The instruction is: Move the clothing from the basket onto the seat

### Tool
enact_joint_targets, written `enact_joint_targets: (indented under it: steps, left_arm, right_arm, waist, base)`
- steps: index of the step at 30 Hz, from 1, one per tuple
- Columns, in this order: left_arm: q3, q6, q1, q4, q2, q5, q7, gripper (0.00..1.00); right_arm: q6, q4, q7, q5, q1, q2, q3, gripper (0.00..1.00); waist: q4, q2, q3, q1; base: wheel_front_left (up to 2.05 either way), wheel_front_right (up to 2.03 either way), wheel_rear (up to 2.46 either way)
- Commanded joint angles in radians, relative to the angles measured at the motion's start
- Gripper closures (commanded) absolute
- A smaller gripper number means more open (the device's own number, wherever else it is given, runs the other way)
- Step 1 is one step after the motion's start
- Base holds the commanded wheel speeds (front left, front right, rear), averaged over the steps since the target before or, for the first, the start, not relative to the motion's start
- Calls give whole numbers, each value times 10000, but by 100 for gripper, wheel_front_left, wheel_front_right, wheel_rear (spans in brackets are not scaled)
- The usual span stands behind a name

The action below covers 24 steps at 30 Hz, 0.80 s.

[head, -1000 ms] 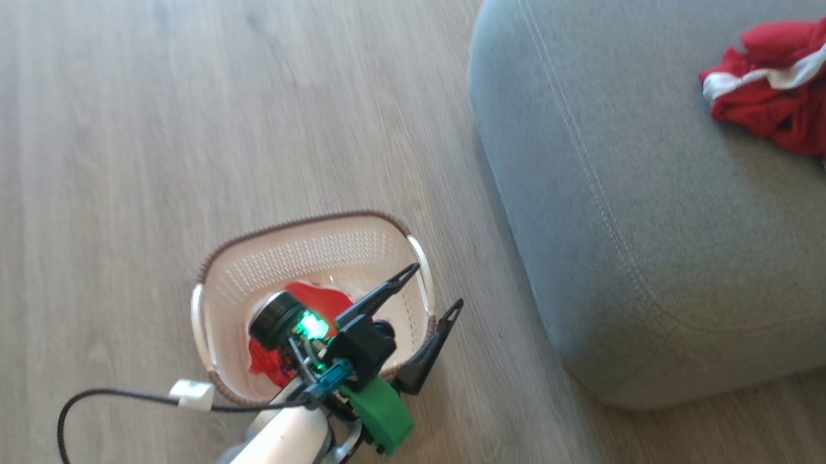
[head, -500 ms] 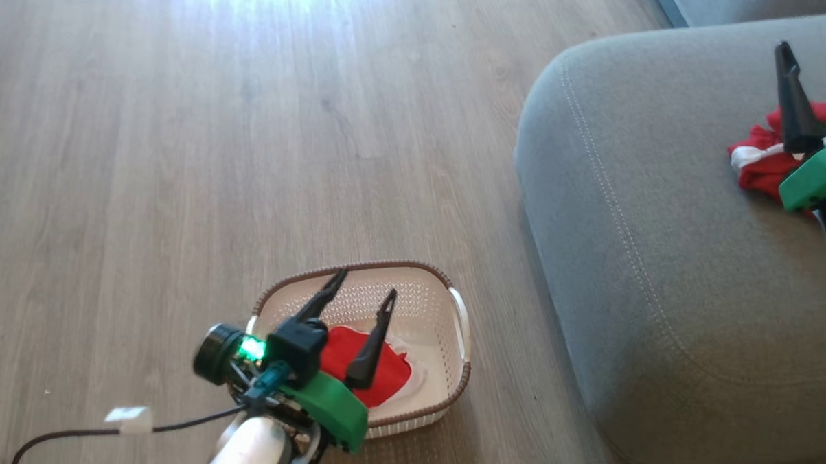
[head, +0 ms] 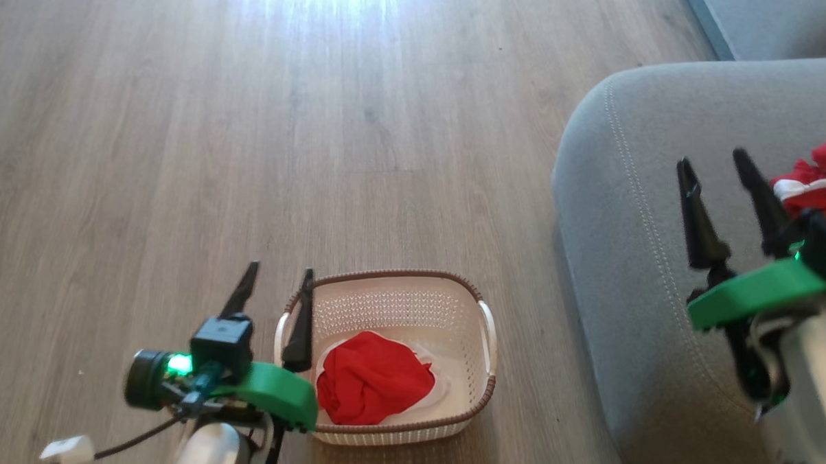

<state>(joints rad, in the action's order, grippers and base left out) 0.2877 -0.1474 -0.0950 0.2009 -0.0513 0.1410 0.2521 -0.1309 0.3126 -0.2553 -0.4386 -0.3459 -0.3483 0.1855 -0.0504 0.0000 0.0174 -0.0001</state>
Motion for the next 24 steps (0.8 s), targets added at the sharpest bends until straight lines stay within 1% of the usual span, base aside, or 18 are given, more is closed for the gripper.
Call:
enact_joint_targets:
  steps: [1, 5, 7, 9, 12, 15, 18, 24]
  left_arm:
    - [-437, -136, -247, -414, 8, 63, 97, 0]
    - [-900, -513, -27, -687, 9, 496, 97, 0]
    - [-1067, -659, 63, -828, 9, 485, 97, 0]
    - [-1162, -806, 144, -1001, 9, 437, 97, 0]
    - [-1230, -934, 246, -1160, 10, 463, 97, 0]
    - [-1230, -1039, 346, -1214, 10, 512, 97, 0]
    - [-1193, -1129, 483, -1187, 10, 527, 97, 0]
    - [-1142, -1105, 660, -880, 10, 527, 97, 0]
  right_arm:
    - [2, -476, -63, 96, 71, 72, -25, 0]
    - [2, -1239, -64, 550, 1148, 816, -486, 0]
    - [2, -1401, -64, 715, 1648, 1240, -672, 0]
    - [2, -1524, -64, 976, 2061, 1517, -744, 0]
    - [2, -1668, -64, 1446, 2530, 1772, -708, 0]
    - [2, -1721, -64, 1950, 2836, 1828, -607, 0]
    - [2, -1746, -64, 2047, 3054, 1974, -746, 0]
    - [2, -1795, -64, 2131, 3273, 2176, -955, 0]
  waist:
    - [100, 0, 41, 1]
    - [202, 0, 45, 1]
    - [229, 0, 38, 1]
    - [248, 0, 12, 1]
    - [255, 0, -38, 1]
    - [219, 0, -73, 1]
    - [173, 0, -91, 1]
    - [74, 0, -88, 1]
  base:
    - [0, 0, 0]
    - [0, 0, 0]
    - [0, 0, 0]
    - [0, 0, 0]
    - [0, 0, 0]
    - [0, 0, 0]
    - [0, 0, 0]
    - [0, 0, 0]
